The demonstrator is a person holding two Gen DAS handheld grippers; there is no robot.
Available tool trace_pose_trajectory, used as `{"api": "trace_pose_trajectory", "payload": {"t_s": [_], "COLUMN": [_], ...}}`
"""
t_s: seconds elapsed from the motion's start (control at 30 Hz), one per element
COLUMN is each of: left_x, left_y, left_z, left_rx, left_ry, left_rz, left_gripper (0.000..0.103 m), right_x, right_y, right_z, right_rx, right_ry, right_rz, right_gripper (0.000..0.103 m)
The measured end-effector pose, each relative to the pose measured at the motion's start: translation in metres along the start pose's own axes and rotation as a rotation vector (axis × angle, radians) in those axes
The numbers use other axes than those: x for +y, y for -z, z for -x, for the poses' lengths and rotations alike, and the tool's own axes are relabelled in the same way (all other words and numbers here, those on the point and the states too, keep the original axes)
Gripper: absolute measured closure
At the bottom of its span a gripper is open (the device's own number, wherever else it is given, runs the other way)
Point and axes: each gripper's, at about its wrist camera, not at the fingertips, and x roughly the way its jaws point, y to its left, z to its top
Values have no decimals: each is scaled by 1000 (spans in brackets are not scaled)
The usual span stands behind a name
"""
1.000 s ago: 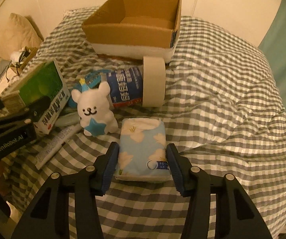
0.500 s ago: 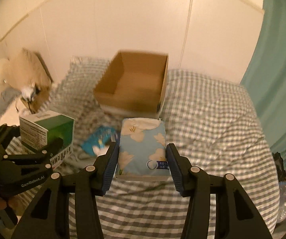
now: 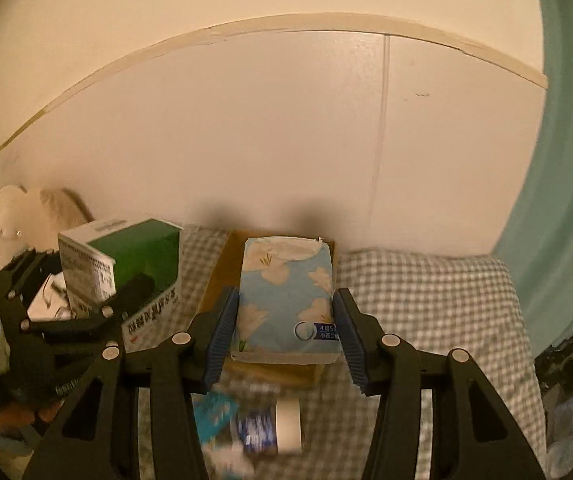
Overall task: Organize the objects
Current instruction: 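Carry the medicine box and tissue pack with both grippers over the cardboard box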
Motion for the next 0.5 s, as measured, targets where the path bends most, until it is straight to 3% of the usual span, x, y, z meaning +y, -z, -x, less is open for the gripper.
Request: {"api": "trace_pose_trajectory", "payload": {"t_s": [0.17,0.37,0.5], "left_x": [0,-1,-10], "left_y": [-1,16,29], "left_z": [-64,-125,-124], "left_rx": [48,114,45], "left_ry": [24,37,28], "left_rz": [15,18,-98], "left_gripper": [19,19,19], "right_x": [-20,-42,-45], "right_y": [-22,-9,-5], "right_z": [-82,-168,-198], "right_rx": [39,132,155], "right_ry": [-16,-30,-41], "right_rz": [-68,-142,-155], "right_gripper": [54,54,54]}}
